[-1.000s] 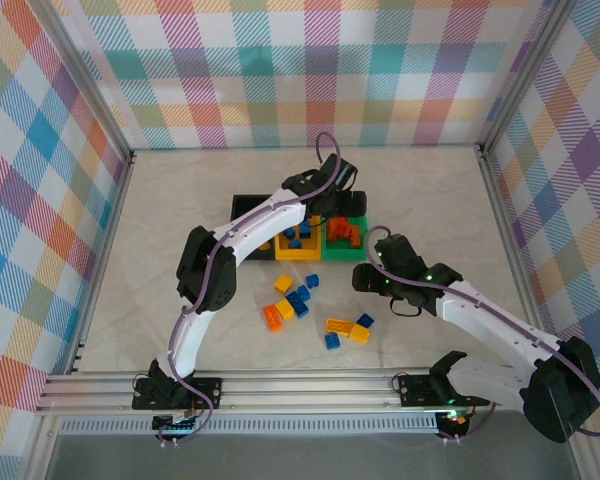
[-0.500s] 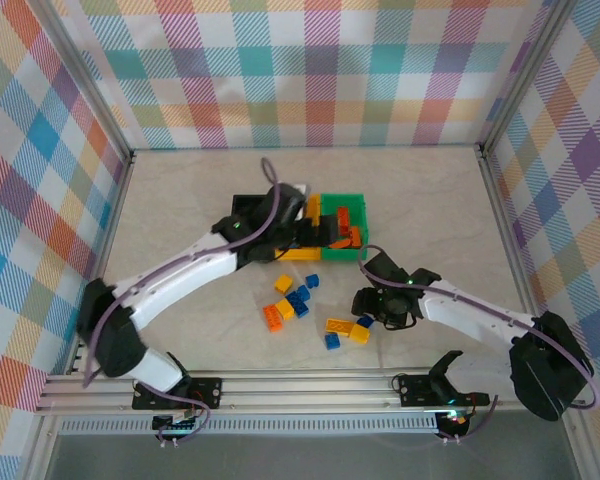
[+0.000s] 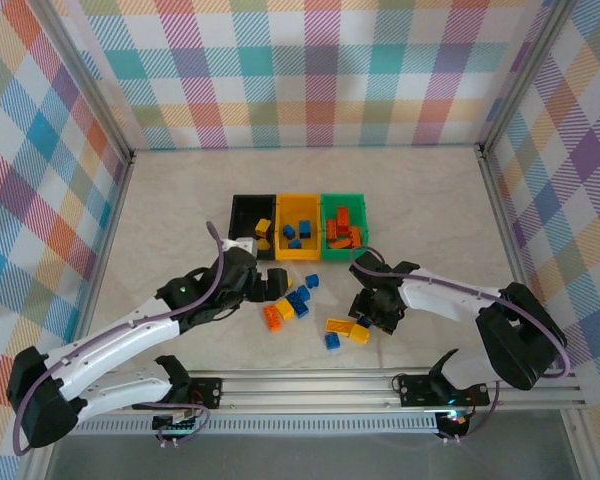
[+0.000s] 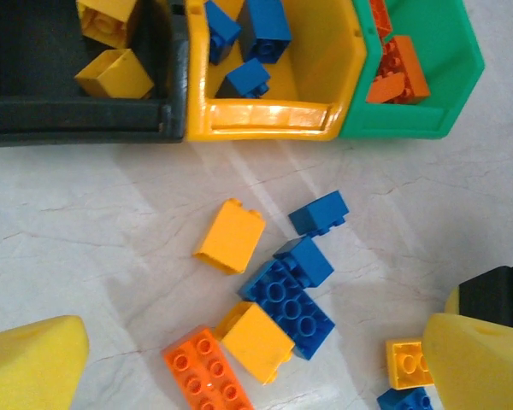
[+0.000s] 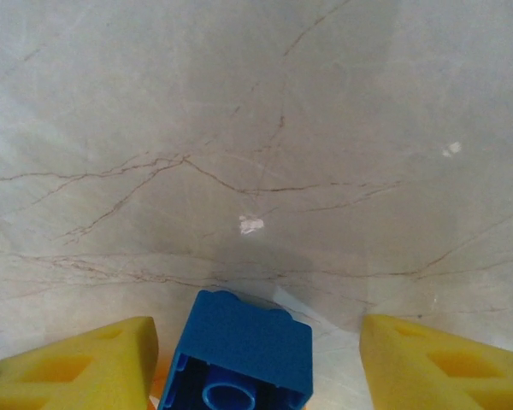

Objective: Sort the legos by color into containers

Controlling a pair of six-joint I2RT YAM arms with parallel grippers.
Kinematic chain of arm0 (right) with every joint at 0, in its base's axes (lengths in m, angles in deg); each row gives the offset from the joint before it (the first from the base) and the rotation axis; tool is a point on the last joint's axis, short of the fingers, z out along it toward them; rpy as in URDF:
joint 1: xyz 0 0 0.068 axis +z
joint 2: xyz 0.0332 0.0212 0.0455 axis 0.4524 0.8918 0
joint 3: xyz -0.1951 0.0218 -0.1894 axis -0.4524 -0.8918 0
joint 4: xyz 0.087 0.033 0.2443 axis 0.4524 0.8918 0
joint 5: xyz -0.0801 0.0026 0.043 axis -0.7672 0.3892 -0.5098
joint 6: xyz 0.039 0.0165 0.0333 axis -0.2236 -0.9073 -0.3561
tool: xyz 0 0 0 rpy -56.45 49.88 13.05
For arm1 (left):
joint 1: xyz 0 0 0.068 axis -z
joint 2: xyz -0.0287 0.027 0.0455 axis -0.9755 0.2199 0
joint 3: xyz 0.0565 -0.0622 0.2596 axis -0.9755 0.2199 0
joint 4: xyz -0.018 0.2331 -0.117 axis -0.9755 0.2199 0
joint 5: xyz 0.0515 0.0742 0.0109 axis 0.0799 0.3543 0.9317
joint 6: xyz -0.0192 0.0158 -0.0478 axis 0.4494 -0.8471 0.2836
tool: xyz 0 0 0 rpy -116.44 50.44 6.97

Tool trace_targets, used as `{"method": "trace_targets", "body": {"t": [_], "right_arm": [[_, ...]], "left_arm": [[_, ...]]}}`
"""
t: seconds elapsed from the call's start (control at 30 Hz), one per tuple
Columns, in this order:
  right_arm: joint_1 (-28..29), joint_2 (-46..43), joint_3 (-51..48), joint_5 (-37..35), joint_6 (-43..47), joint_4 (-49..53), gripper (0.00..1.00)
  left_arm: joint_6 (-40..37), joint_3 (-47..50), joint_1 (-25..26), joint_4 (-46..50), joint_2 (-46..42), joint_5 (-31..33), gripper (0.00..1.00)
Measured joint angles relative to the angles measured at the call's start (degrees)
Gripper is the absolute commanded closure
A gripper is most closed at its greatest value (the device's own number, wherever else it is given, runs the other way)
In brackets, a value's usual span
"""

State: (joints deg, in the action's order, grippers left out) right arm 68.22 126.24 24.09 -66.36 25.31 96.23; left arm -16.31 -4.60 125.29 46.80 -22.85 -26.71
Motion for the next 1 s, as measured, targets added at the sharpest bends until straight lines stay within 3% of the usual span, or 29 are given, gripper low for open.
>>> {"method": "trace_targets", "body": {"t": [0.13,0.27,0.4,0.63,0.83,1.0], "right_arm": [[0.02,0.57,0.11,0.48,-1.25,0.44,0.58],[0.02,0.44,0.90,0.20,-1.18,1.73,0.65],[0.02,-1.29,4.09,-2.14,0.66,4.33,0.67],[0.02,-3.87,18.58,-5.22,14.21,3.54,0.63],[0.79,11.26,34.12,-0.74,25.86,-3.76,0.63],[1.27,26.21,47.69,-2.73,32.37,-4.72,0.63]], "left_arm": [[0.48,1.90,0.00,1.25,-1.77,1.16,0.00],[0.94,2.47,0.00,2.29,-3.21,1.97,0.00],[1.16,2.47,0.00,3.63,-4.66,3.39,0.00],[1.73,3.41,0.00,7.26,-7.67,6.27,0.00],[3.13,5.62,0.00,10.58,-9.38,7.48,0.00],[3.87,6.49,0.00,11.26,-9.33,6.69,0.00]]}}
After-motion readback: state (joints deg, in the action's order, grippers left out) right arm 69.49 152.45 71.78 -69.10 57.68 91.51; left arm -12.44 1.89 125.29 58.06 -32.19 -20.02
